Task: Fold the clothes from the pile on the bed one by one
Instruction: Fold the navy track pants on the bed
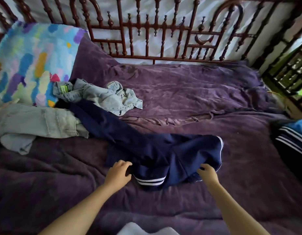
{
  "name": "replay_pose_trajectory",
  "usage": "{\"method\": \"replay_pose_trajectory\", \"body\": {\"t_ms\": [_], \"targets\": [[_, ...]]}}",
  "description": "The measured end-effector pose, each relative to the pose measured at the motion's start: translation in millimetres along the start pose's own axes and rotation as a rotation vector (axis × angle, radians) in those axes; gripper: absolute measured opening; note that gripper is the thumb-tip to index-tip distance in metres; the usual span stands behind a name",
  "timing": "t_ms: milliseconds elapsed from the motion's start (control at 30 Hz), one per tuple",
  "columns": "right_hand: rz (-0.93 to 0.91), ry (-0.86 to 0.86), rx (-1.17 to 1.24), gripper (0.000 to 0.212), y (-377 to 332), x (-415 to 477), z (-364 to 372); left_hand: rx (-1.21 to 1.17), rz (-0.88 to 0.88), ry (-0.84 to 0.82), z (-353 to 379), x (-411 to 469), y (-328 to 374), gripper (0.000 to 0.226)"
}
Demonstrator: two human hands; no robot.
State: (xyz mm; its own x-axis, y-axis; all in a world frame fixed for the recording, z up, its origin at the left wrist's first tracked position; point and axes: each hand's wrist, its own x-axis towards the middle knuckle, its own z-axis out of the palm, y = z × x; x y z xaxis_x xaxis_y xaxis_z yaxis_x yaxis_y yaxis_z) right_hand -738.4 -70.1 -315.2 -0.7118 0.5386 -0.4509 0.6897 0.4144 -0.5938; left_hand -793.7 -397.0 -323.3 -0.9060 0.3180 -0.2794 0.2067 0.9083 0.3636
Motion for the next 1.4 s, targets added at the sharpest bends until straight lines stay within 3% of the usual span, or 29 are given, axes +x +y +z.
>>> {"method": "replay_pose_trajectory", "body": {"t_ms": [100,333,567,733,833,933,1067,1267,1400], "targets": [[-0.05,-0.13,-0.131,0.008,11,-15,39,0.035,-0.032,-0.061,5,0,-14,0.044],[-0.15,-0.353,-0.341,0.042,-5,-33,106,0.026,-0.071,-0.155,15,-8,-32,0.043],[-0.602,-0.363,-0.859,0.066,-35,-24,160,-0.049,-0.146,-0.116,5,-12,-57,0.038],[-0.641,-0.402,-1.095,0.089,-40,-11,180,-0.126,-0.166,-0.062,1,-15,-70,0.036],[-0.623,-0.388,-1.183,0.08,-41,-6,178,-0.148,-0.176,-0.056,-1,-13,-75,0.035],[-0.586,-0.366,-1.07,0.05,-49,-9,170,-0.183,-0.185,-0.072,-1,-9,-74,0.033],[-0.646,-0.295,-0.797,0.035,-90,-19,131,-0.229,-0.127,-0.104,-8,7,-59,0.039],[-0.874,-0.197,-0.451,0.032,-184,-30,7,-0.381,0.178,-0.125,-60,49,-12,0.098],[-0.951,-0.15,-0.27,0.033,-228,-45,-60,-0.25,0.373,-0.119,-106,72,27,0.104]]}}
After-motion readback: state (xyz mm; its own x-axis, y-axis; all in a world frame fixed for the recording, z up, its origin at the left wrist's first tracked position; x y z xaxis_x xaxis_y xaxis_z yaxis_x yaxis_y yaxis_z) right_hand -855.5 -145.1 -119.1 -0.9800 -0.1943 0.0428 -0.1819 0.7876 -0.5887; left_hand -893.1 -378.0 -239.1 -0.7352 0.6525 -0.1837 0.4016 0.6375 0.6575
